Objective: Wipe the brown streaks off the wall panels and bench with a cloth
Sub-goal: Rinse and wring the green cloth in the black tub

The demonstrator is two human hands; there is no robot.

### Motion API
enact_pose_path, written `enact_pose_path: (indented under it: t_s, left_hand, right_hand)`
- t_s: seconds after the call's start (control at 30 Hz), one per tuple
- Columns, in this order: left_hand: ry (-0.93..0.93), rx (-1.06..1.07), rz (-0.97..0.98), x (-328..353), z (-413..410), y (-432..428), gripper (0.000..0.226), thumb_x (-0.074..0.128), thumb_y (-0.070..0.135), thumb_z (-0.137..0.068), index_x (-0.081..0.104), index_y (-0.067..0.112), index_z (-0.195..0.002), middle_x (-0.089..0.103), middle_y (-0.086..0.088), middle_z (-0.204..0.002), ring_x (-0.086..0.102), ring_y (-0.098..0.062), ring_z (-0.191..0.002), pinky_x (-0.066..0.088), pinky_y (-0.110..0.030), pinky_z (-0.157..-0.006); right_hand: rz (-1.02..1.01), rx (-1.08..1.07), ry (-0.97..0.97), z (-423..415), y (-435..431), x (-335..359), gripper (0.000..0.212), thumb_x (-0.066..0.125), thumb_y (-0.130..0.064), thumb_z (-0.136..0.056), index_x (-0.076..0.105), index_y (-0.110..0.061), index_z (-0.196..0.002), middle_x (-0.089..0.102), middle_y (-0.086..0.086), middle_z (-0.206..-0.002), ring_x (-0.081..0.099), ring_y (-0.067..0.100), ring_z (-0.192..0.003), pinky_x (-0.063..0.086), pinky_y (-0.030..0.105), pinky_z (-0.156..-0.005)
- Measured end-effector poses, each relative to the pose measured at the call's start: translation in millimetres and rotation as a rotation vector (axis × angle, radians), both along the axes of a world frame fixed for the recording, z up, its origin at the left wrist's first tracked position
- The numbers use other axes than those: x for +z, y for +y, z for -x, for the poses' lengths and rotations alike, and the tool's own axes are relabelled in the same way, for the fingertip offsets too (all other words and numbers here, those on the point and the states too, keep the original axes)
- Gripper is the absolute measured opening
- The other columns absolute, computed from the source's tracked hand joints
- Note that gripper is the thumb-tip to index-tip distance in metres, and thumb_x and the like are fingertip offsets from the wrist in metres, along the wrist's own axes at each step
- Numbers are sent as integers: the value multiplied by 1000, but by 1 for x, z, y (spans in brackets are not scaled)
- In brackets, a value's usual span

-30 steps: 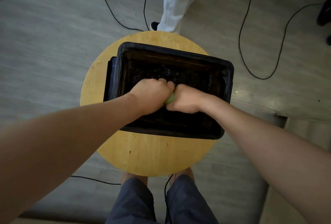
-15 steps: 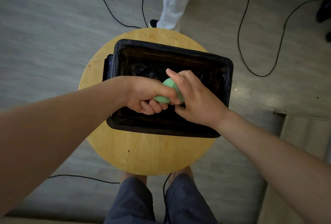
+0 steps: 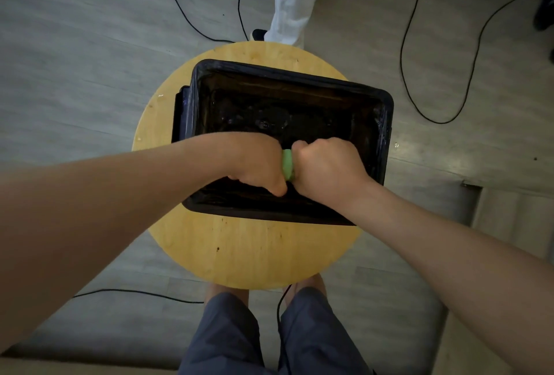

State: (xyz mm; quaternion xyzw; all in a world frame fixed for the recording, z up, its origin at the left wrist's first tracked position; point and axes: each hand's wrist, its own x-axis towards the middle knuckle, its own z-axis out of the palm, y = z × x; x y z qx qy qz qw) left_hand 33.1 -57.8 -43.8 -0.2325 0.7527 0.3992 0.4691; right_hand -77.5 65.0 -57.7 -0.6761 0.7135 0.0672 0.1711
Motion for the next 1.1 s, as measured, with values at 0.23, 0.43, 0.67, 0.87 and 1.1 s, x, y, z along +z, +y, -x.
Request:
enact_pose_path:
  t_s: [0.23,0.43,0.67,0.87,1.1]
  left_hand:
    - [180,-19,471,-15,-1,18,14,59,29,-94,58,19,-84,58,0,-83,57,-21,-69,45,-34,-58]
    - [229,-8,546,-26,0,19,10,58,29,-95,62,21,-91,58,1,-84,51,-19,-63,32,-30,-47]
    - [257,-48,588,-28,2,15,14,57,32,-96,63,20,-93,58,-1,-84,56,-22,-68,39,-34,-55]
    - [265,-40,577,-30,1,14,18,58,36,-96,66,19,-99,62,-2,-87,58,-23,-71,41,-35,-55]
    - [296,-40,609,-27,-5,12,19,57,36,-96,67,20,-101,63,-2,-92,59,-25,-77,44,-37,-61]
  right_hand:
    - [-230,-138,-71,-5,-13,-6,16,61,-19,-85,54,-20,-70,45,-2,-61,55,29,-62,42,32,-51]
    - [-315,-201,-131,0,-22,-10,21,61,-17,-84,53,-22,-65,50,-1,-64,45,19,-54,40,29,-50]
    - [-349,-189,-122,3,-32,-5,23,61,-13,-85,53,-21,-65,56,3,-67,56,25,-59,52,35,-50]
    - [-367,-186,-107,3,-36,-3,29,63,-15,-85,46,-26,-65,54,2,-68,56,24,-62,56,38,-56]
    - [-381,-188,-83,-3,-41,7,21,64,-15,-85,53,-23,-68,57,2,-70,59,25,-64,57,37,-56]
